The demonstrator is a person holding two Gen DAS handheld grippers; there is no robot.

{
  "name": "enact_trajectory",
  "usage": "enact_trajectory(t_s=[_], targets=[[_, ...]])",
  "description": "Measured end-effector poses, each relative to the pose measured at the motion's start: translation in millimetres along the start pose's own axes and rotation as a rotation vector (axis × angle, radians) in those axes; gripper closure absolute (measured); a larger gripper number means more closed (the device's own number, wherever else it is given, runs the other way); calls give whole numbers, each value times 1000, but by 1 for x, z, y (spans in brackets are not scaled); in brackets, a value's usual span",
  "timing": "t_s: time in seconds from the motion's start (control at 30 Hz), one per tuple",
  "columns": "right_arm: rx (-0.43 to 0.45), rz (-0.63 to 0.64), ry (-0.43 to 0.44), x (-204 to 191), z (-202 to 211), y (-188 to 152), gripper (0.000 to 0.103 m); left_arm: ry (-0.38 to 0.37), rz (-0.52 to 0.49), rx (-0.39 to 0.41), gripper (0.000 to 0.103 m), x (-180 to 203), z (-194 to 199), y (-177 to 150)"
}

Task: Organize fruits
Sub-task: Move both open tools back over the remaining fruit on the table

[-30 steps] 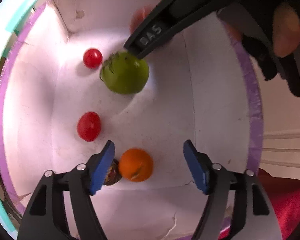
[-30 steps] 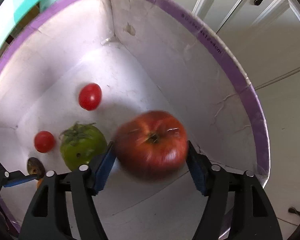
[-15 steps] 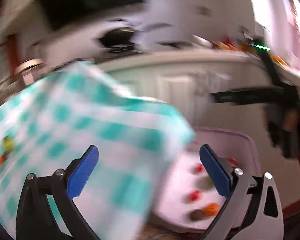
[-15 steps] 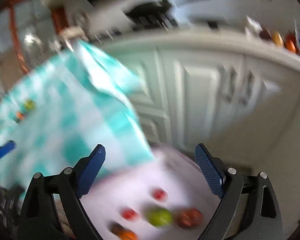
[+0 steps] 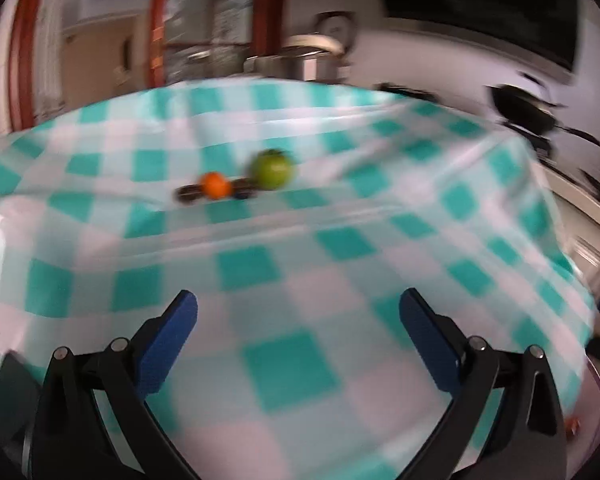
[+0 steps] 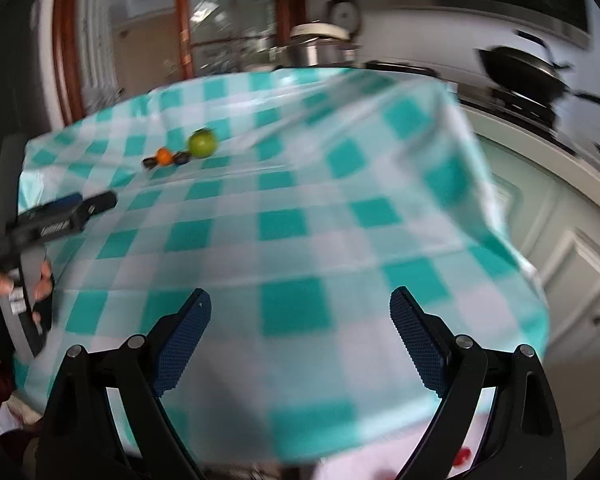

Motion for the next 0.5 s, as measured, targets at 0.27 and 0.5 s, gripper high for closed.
enact_trajectory(t_s=[0.27, 0.5], targets=[[-40, -84, 128, -55, -111, 77, 15, 200, 163, -30, 2, -82, -74, 58], [-81, -142, 147, -77, -185, 111, 15, 76, 380, -72, 2, -128, -109, 62]])
Point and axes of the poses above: each gripper's, at about its wrist camera, not at the fingertips, and z roughly against the way its jaws point, x to its right, y to its top, the point moved 8 cm from there along -z, roughly the way its jaws point, and after that the axes turned 4 degrees about z, right-handed, at the moved point
